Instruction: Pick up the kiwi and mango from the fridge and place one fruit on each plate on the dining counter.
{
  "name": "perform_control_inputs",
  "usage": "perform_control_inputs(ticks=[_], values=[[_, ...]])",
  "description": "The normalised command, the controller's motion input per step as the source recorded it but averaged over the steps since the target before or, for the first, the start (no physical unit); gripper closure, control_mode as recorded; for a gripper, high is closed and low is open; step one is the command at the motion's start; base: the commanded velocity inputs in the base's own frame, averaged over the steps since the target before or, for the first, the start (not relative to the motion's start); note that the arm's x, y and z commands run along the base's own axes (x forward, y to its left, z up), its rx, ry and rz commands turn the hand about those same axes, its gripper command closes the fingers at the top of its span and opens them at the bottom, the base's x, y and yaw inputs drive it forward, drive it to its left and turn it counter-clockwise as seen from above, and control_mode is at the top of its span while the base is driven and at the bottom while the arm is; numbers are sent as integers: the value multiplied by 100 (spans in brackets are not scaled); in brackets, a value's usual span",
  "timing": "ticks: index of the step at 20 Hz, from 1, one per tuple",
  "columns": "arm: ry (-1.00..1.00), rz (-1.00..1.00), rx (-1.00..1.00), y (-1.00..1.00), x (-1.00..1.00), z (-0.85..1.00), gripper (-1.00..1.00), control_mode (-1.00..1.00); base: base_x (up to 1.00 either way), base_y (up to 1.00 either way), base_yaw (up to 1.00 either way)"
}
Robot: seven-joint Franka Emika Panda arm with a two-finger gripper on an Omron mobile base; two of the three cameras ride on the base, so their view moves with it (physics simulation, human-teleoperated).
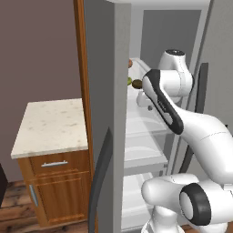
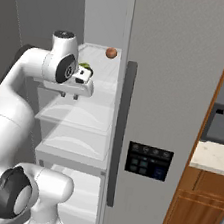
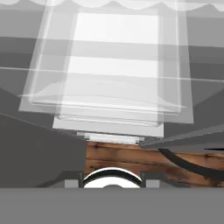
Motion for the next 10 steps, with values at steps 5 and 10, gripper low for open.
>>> perform_control_inputs(ticks=[5, 10], values=[[-40, 0, -6, 4, -10, 12, -100, -100, 0, 0, 0], [-51, 0, -10, 0, 17, 49, -100, -100, 0, 0, 0]])
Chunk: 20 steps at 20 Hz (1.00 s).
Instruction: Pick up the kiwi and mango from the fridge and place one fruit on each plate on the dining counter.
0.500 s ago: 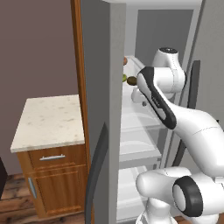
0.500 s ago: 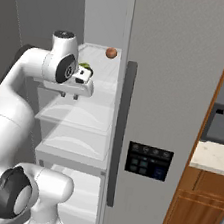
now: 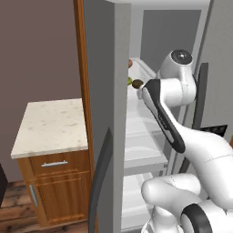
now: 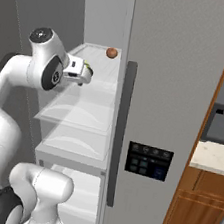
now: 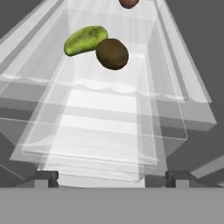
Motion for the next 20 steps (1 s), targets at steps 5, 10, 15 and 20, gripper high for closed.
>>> perform_control_inputs(ticks=[5, 10, 15, 20], values=[[-12, 0, 0, 0, 72, 45, -100, -100, 0, 0, 0], [6, 0, 0, 1, 86, 7, -100, -100, 0, 0, 0], [12, -1, 0, 0, 44, -1, -100, -100, 0, 0, 0], [10, 0, 0, 0, 29, -14, -100, -100, 0, 0, 0]])
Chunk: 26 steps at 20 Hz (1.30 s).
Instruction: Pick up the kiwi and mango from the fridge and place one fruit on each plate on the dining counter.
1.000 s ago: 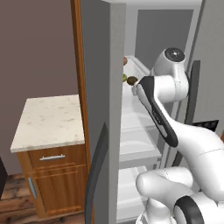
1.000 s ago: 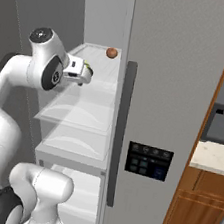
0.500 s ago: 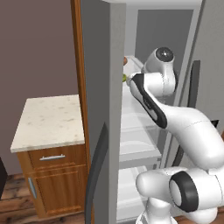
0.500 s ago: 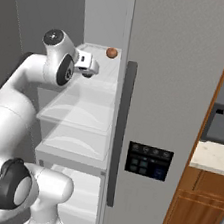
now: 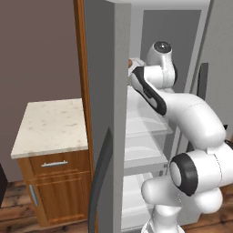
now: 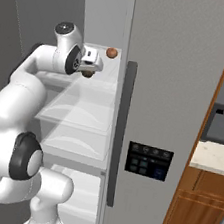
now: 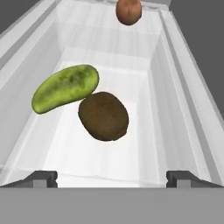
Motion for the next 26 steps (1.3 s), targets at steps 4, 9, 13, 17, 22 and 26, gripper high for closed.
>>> perform_control_inputs(ticks=[4, 9, 13, 17, 22, 26], values=[[6, 5, 0, 0, 27, -28, -100, -100, 0, 0, 0], [1, 7, 0, 4, 27, -23, -100, -100, 0, 0, 0], [0, 7, 0, 1, 24, -12, -100, -100, 0, 0, 0], [0, 5, 0, 3, 23, -11, -100, -100, 0, 0, 0], [1, 2, 0, 3, 21, -5, -100, -100, 0, 0, 0], [0, 2, -3, 1, 3, -8, -100, -100, 0, 0, 0]])
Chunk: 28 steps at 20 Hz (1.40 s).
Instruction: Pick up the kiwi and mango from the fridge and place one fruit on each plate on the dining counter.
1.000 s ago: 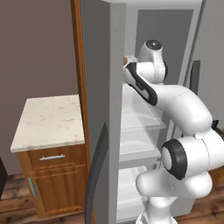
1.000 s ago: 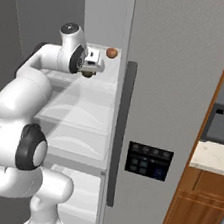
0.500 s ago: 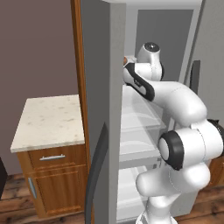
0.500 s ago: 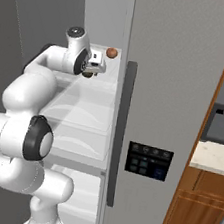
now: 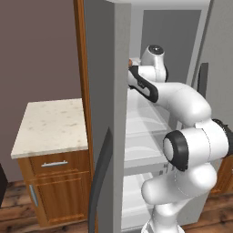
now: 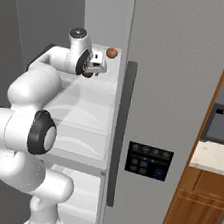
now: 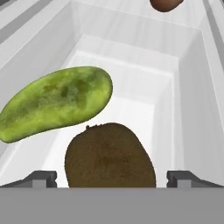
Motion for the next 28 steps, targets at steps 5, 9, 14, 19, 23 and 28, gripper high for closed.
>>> perform_control_inputs(ticks=[5, 9, 14, 19, 23, 28], values=[[2, 3, -4, 4, 0, -15, 100, -100, 0, 0, 0], [3, 4, -4, 9, 0, -20, 100, -100, 0, 0, 0], [-1, 5, -1, 7, -1, -12, 100, -100, 0, 0, 0], [-18, 4, 2, -4, -52, 10, 100, -100, 0, 0, 0], [-16, 0, 10, -15, -67, 51, 100, -100, 0, 0, 0], [-1, 0, 12, -13, -69, 61, 100, -100, 0, 0, 0]])
